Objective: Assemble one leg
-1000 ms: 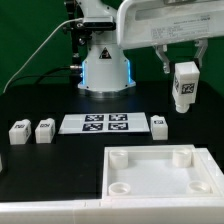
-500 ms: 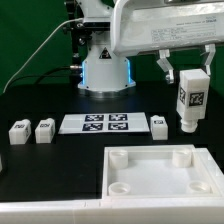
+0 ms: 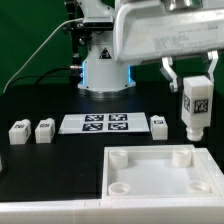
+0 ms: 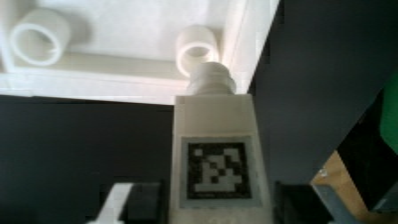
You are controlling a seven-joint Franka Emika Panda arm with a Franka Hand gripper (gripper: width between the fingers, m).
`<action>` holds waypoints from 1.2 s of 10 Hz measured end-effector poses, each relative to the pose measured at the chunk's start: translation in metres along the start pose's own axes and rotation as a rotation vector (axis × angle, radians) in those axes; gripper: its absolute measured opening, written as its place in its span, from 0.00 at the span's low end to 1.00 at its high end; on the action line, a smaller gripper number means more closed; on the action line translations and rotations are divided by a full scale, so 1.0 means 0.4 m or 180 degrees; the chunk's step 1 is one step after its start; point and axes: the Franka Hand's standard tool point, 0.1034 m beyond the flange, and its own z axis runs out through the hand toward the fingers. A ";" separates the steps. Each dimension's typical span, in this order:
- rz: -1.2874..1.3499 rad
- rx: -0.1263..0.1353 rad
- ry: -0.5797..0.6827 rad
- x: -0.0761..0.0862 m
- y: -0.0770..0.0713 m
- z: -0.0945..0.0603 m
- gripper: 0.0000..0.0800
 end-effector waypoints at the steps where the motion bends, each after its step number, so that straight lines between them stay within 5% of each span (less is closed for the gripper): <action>1: -0.0005 0.0006 0.0041 0.016 0.005 0.017 0.36; 12: 0.0122 0.0024 -0.0019 0.015 0.033 0.123 0.36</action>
Offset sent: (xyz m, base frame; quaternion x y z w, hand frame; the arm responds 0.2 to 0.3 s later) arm 0.0189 -0.0166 -0.0135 -0.0242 0.0017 -0.0089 0.9997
